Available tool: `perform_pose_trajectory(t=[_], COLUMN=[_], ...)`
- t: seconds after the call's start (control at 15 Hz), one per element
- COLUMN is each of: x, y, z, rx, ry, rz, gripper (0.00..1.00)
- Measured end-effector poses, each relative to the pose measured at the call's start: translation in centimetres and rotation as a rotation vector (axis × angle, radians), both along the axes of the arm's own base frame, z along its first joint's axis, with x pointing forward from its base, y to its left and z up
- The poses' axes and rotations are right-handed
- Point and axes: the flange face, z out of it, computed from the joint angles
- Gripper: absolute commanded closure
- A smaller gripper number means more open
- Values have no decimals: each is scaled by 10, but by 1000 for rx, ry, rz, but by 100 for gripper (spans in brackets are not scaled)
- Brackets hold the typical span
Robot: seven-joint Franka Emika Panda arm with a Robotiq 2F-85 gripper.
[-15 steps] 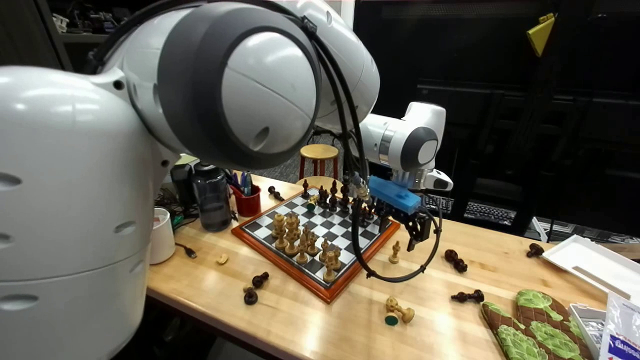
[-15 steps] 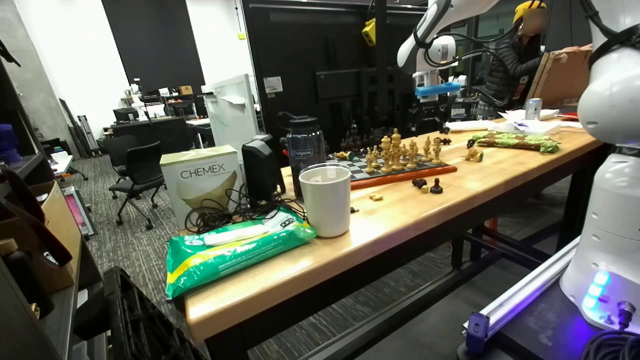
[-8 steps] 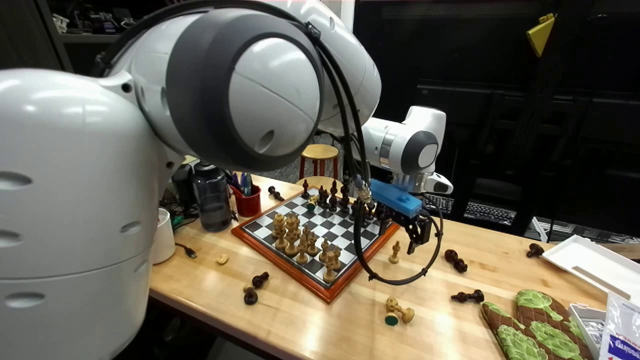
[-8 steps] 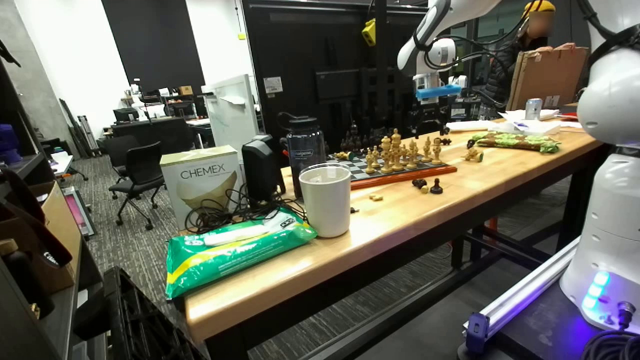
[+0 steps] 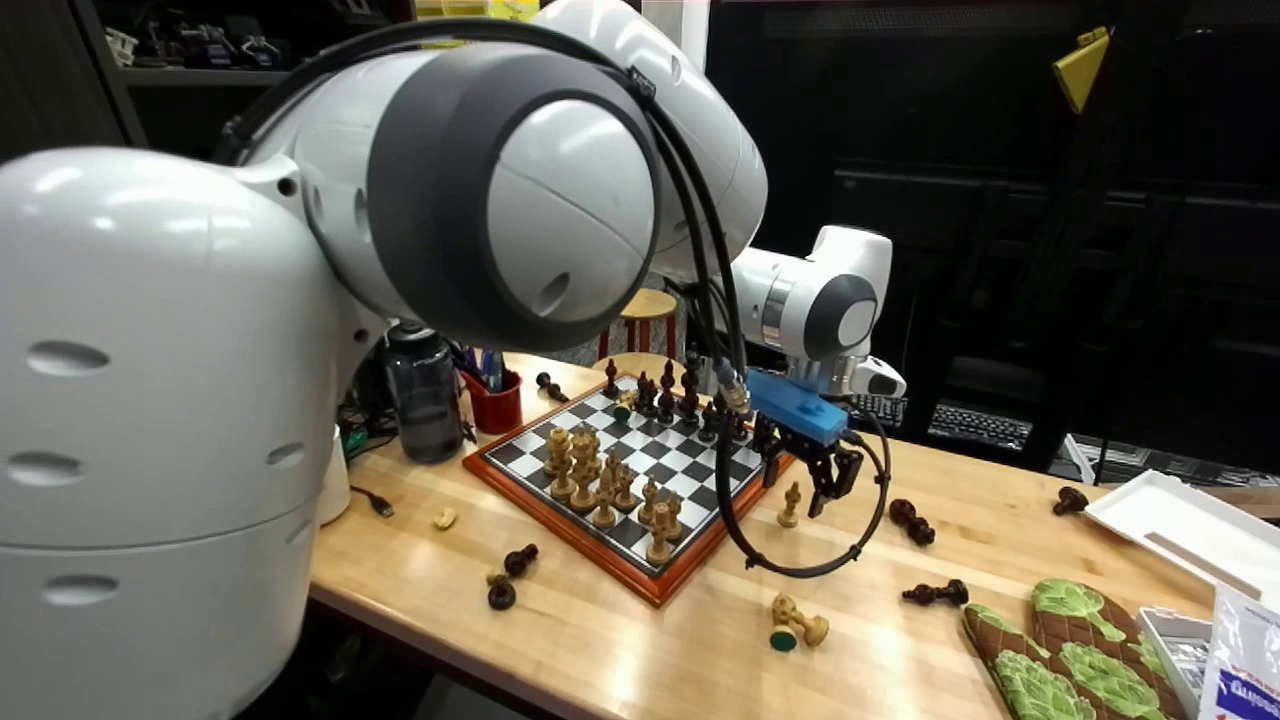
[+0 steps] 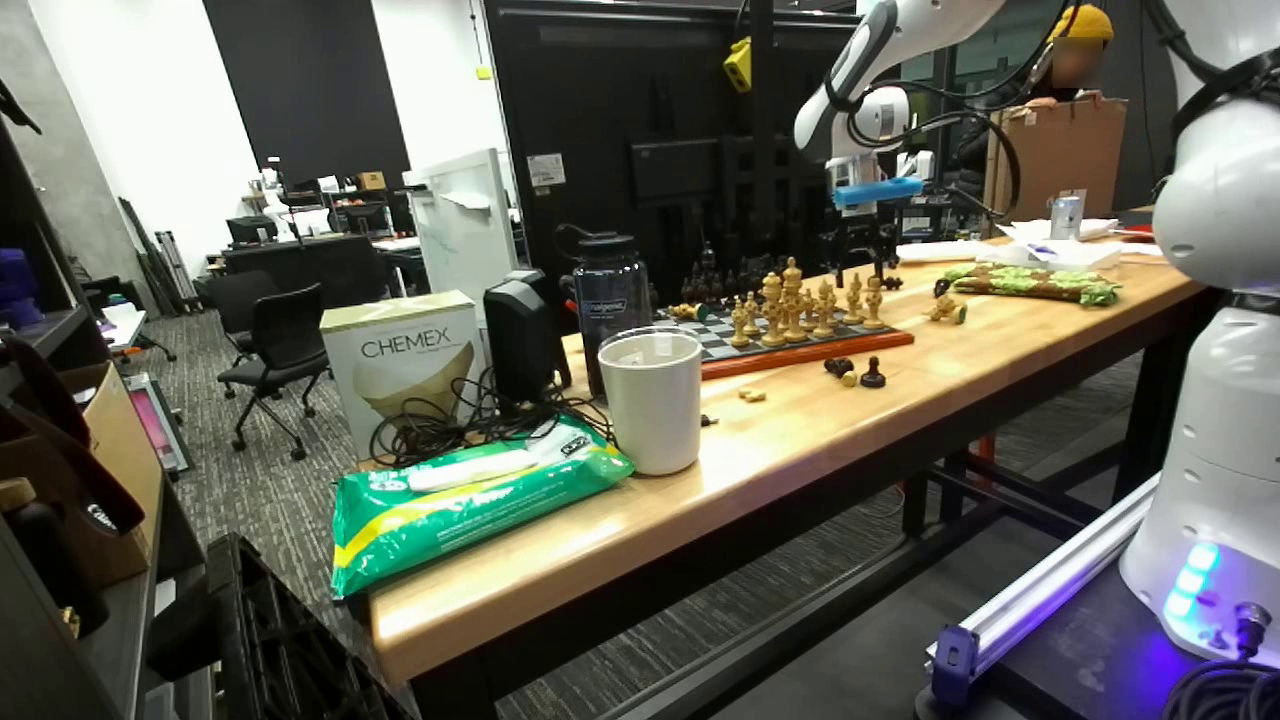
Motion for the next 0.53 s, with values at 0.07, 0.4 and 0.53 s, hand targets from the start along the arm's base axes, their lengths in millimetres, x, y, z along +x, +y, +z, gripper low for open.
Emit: perform_pose_trajectory(t=[0.07, 0.4, 0.53], x=[0, 2, 3], y=[-1, -1, 0], z=[-1, -4, -4], rx=[0, 2, 3], ry=[1, 4, 3], rz=[2, 19, 22], gripper=[62, 98, 94])
